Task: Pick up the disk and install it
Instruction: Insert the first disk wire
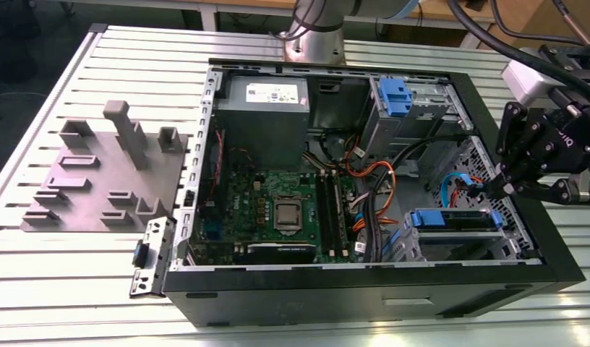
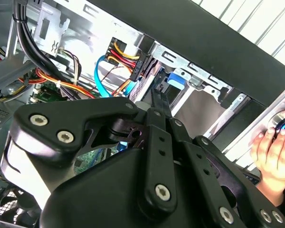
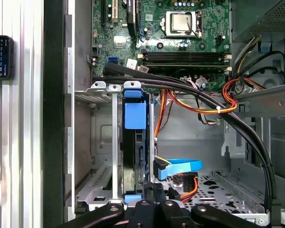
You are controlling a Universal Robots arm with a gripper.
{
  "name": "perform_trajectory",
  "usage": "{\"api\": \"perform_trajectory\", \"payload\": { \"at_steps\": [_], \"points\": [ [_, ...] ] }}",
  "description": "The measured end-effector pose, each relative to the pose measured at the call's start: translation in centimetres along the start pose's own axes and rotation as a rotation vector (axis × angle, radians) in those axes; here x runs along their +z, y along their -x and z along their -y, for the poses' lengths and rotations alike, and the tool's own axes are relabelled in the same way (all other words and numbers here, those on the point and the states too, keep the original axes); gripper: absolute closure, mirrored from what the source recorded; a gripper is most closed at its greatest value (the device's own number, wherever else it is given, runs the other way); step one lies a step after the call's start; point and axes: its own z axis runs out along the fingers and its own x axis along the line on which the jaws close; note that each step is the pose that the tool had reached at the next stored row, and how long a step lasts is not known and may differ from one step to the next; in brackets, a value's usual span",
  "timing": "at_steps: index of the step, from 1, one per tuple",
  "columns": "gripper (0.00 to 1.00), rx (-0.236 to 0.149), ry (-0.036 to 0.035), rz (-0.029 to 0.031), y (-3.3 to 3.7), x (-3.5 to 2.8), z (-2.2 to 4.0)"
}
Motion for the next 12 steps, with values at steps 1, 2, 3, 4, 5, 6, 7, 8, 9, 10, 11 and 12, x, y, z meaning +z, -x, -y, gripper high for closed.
{"api": "perform_trajectory", "payload": {
  "at_steps": [1, 2, 3, 4, 5, 6, 7, 8, 9, 10, 11, 12],
  "points": [
    [0.89, 0.0, 0.0, 0.0001, 0.0, 0.0, 0.07],
    [0.89, 0.0, 0.0001, 0.0002, 0.0, 0.01, 0.13],
    [0.89, 0.0, 0.0, 0.0003, 0.02, 0.01, 0.17],
    [0.89, 0.0, 0.0, 0.0003, 0.05, 0.01, 0.17],
    [0.89, 0.0, 0.0001, 0.0001, 0.14, 0.0, 0.16],
    [0.89, 0.0, 0.0002, 0.0001, 0.26, 0.0, 0.16],
    [0.89, 0.0, 0.0003, 0.0001, 0.4, 0.01, 0.17],
    [0.89, 0.0, 0.0003, 0.0002, 0.56, 0.01, 0.16],
    [0.89, 0.0, 0.0003, 0.0002, 0.77, 0.01, 0.17],
    [0.89, 0.0, 0.0004, 0.0, 0.98, 0.01, 0.17],
    [0.89, 0.0, 0.0005, 0.0002, 1.18, 0.02, 0.19],
    [0.89, 0.0, 0.0009, 0.0002, 1.37, 0.03, 0.2]
  ]
}}
